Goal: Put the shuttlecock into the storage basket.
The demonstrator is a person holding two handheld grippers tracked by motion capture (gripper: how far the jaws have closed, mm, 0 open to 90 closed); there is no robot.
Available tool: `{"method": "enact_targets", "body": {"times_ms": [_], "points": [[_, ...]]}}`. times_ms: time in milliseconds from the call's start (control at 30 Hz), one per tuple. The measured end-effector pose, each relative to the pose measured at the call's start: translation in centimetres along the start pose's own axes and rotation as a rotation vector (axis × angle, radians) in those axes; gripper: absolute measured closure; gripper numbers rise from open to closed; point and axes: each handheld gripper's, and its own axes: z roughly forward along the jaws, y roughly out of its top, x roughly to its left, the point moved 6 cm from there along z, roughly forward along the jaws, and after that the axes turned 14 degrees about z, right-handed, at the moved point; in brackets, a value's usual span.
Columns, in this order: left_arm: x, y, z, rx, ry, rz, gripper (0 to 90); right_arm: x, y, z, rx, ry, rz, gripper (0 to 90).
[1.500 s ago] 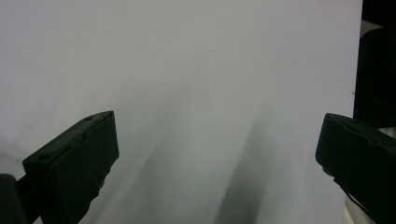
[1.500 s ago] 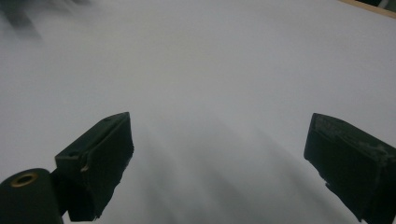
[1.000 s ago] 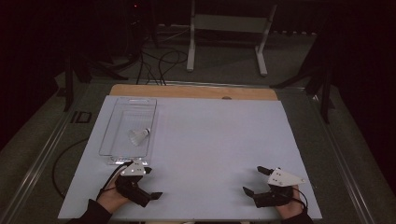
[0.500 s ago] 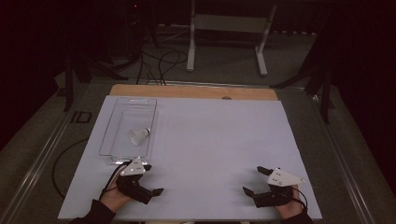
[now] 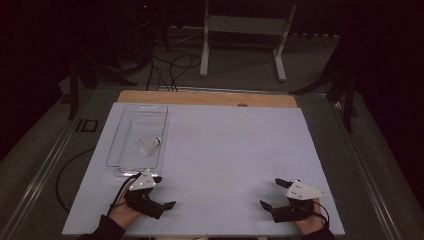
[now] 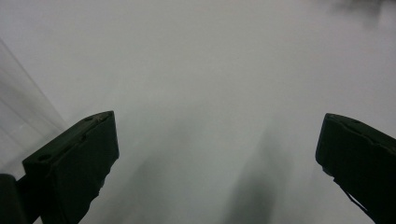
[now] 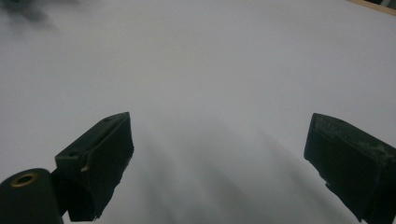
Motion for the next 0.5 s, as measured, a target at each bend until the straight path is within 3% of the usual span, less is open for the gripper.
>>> {"method": "enact_targets", "body": {"times_ms": [500], "points": [[-0.01, -0.01, -0.15, -0.009, 0.006, -0.004, 0.3, 0.0, 0.03, -0.02, 0.001, -0.001, 0.0, 7.9]]}}
